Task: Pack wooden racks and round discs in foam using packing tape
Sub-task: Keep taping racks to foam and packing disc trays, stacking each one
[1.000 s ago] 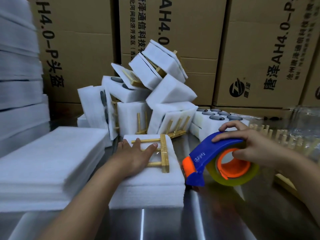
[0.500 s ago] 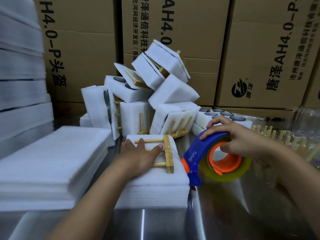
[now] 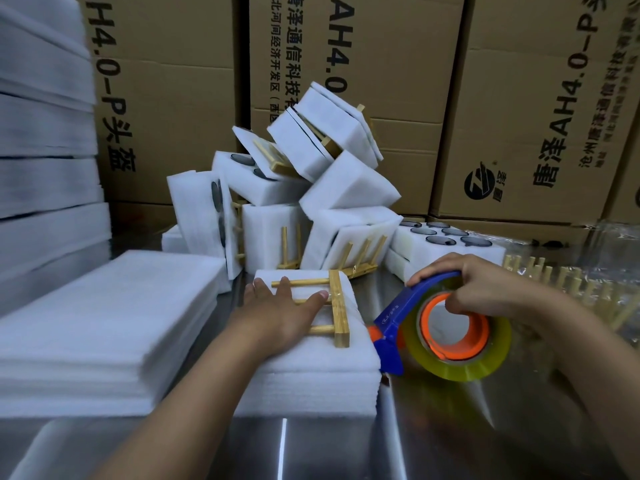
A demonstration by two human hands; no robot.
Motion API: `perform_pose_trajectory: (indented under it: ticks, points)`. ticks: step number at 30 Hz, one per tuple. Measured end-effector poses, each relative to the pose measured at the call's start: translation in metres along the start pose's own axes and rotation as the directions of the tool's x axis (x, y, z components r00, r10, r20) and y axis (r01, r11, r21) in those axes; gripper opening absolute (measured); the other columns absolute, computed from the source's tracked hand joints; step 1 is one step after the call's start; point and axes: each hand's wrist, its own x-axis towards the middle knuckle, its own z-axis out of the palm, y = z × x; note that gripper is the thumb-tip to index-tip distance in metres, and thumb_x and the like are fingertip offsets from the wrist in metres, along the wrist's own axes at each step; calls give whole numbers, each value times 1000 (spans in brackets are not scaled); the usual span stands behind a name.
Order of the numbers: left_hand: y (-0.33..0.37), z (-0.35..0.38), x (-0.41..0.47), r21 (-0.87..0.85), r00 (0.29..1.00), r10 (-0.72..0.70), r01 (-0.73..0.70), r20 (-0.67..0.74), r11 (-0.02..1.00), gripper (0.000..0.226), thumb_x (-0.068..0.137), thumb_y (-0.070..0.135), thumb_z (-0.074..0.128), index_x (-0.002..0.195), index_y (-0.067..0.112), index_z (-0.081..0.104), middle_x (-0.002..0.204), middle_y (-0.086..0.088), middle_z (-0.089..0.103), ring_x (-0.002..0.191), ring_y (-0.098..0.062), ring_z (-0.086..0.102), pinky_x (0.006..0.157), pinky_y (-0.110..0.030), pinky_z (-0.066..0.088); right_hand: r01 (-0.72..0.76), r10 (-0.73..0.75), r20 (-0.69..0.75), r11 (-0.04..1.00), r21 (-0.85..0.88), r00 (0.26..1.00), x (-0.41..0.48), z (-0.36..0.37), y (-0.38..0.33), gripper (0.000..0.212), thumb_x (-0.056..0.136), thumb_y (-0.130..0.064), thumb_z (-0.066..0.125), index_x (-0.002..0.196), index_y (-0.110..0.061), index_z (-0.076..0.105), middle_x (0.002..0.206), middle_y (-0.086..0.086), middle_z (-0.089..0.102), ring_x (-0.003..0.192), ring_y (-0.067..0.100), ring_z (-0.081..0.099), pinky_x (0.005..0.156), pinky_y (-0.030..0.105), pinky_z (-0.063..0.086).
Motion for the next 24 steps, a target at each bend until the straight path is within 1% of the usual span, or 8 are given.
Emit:
perform_pose_trajectory:
  ticks: [4, 9, 12, 14, 16, 19, 21, 24]
  points:
    - [0, -1, -1, 4, 1000, 4, -4, -1, 1000, 89, 81, 79, 16, 151, 27, -1, 158, -8, -11, 145, -25, -11, 115, -45, 5, 30, -31, -9, 996, -89, 999, -8, -1, 0, 65, 73, 10, 50, 89, -50, 70, 110, -12, 48, 75, 15, 60, 51, 18, 43]
    - [0, 0, -1, 9, 1000, 6, -6, -8, 1000, 88, 82, 78, 17, 151, 27, 0, 159, -8, -10, 145, -25, -10, 115, -45, 6, 76, -72, 29, 966, -246, 997, -12, -4, -11, 68, 76, 9, 48, 95, -55, 63, 111, -20, 41, 84, 4, 55, 55, 10, 41]
    - [-1, 0, 0, -2, 1000, 6, -6, -8, 1000, 89, 81, 79, 18, 151, 27, 1, 159, -8, -10, 145, -24, -10, 115, -44, 6, 182, -170, 68, 878, -442, 983, -12, 2, -26, 70, 72, 3, 49, 91, -64, 56, 110, -27, 33, 87, -11, 44, 61, 8, 35]
    - [-2, 1, 0, -7, 1000, 9, -9, -14, 1000, 89, 81, 79, 18, 151, 27, 2, 159, -8, -9, 146, -24, -9, 115, -44, 6, 224, -215, 78, 821, -526, 973, -11, 7, -31, 68, 70, -2, 52, 92, -67, 52, 111, -28, 28, 92, -13, 39, 63, 10, 29]
    - [-2, 1, 0, -6, 1000, 11, -11, -19, 1000, 89, 80, 79, 19, 151, 27, 2, 159, -8, -8, 146, -25, -9, 115, -44, 7, 221, -224, 49, 859, -461, 973, -13, 6, -26, 69, 71, 2, 52, 94, -64, 56, 112, -29, 29, 95, -9, 41, 63, 9, 33]
    - [-2, 1, 2, 0, 1000, 11, -11, -19, 1000, 89, 80, 79, 18, 151, 28, 2, 159, -8, -8, 146, -25, -8, 115, -44, 7, 180, -198, -50, 951, -253, 979, -23, 1, -11, 72, 72, 12, 52, 97, -54, 62, 112, -22, 36, 86, -10, 49, 60, 9, 41]
    - [-2, 1, 2, 9, 1000, 10, -10, -15, 1000, 89, 80, 79, 18, 151, 28, 1, 159, -8, -9, 146, -26, -8, 115, -44, 7, 151, -177, -116, 968, -201, 977, -29, 2, 0, 70, 73, 14, 52, 98, -50, 65, 111, -16, 39, 80, -4, 53, 56, 12, 41]
    - [-1, 2, 2, 11, 1000, 9, -9, -14, 1000, 89, 80, 79, 18, 151, 28, 1, 159, -9, -9, 145, -26, -9, 115, -44, 7, 112, -140, -180, 982, -154, 974, -32, 7, 9, 67, 74, 17, 51, 98, -44, 67, 110, -13, 41, 84, 6, 54, 55, 15, 43]
